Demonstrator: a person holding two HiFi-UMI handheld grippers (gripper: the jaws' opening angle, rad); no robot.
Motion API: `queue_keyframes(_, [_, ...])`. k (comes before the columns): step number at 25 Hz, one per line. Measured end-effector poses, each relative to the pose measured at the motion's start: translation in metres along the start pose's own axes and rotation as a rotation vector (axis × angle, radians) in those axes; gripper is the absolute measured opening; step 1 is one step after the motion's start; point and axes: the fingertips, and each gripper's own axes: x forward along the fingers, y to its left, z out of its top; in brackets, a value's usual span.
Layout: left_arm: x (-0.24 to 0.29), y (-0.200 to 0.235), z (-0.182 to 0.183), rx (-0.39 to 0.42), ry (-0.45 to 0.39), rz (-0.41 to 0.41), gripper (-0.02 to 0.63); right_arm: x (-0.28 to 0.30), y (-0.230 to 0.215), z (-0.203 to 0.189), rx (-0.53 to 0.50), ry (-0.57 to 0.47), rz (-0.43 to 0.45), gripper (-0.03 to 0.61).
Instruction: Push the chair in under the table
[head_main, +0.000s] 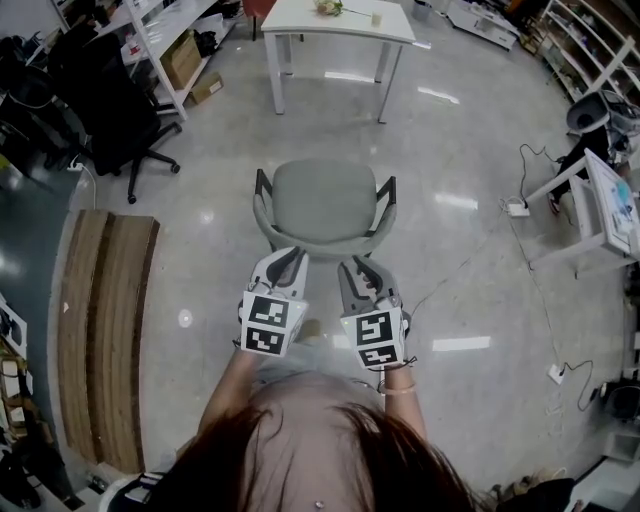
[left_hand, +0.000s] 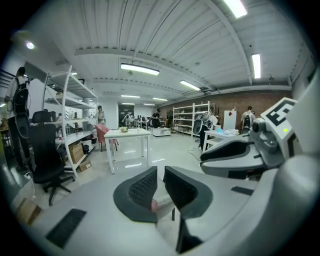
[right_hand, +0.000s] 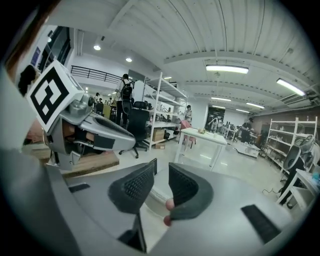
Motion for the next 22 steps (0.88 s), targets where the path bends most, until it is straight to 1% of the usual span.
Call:
queue_keyframes(2, [0.009,0.000,-0.008,0.007,0.031,-0.024,0.086,0.008,-0.001,-0.005,-0.003,0.017,0.004,0.095])
queue_keyframes(6, [0.025,0.010,-0.022,0.019,0.074,-0.034,0.094,0.026,-0.002,-0.015,-0.032,0.074,0.011,0.105])
queue_keyframes(11, [0.045,0.015,-0.040,0.045,0.135,-0.062,0.112,0.046,-0.003,-0.029,-0.039,0.119,0.029,0.128])
queue_keyframes(18, [0.064,0.014,-0.065,0.128,0.233,-0.130,0.170,0.071,0.005,-0.053,-0.127,0.201,0.080,0.167])
queue_keyframes(22, [0.078,0.012,-0.082,0.229,0.296,-0.157,0.197,0.085,0.006,-0.071,-0.176,0.255,0.093,0.184])
